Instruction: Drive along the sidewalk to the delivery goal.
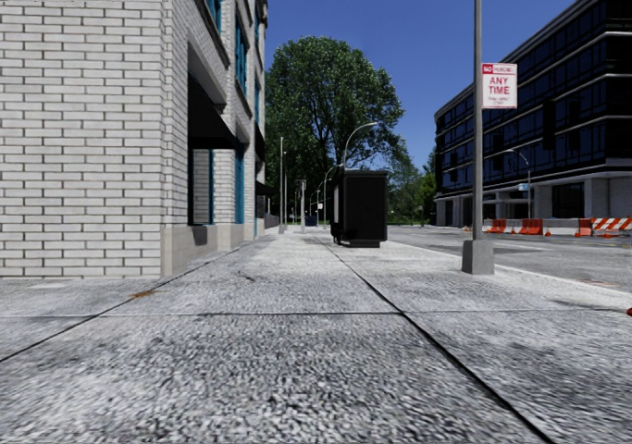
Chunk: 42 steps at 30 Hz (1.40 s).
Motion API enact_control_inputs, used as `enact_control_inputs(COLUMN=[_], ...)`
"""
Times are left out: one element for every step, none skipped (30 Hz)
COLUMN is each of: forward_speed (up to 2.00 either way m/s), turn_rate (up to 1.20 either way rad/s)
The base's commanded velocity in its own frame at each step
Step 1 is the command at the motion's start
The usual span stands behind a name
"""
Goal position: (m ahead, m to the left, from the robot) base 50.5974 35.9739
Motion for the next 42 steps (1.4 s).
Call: enact_control_inputs(forward_speed=[2.0,2.0,2.0,2.0,2.0,2.0,2.0,2.0,2.0,2.0,2.0,2.0,2.0,2.0,2.0,2.0,2.0,2.0,2.0,2.0,2.0,2.0,2.0,2.0,2.0,2.0,2.0,2.0,2.0,2.0,2.0,2.0,2.0,2.0,2.0,2.0,2.0,2.0,2.0,2.0,2.0,2.0], turn_rate=[0.0,0.0,0.0,0.0,0.0,0.0,0.0,0.0,0.0,0.0,0.0,0.0,0.0,0.0,0.0,0.0,0.0,0.0,0.0,0.0,0.0,0.0,0.0,0.0,0.0,0.0,0.0,0.11,0.11,0.19,0.25,0.27,0.33,0.33,0.35,0.36,0.0,0.0,0.0,0.0,0.0,0.0])
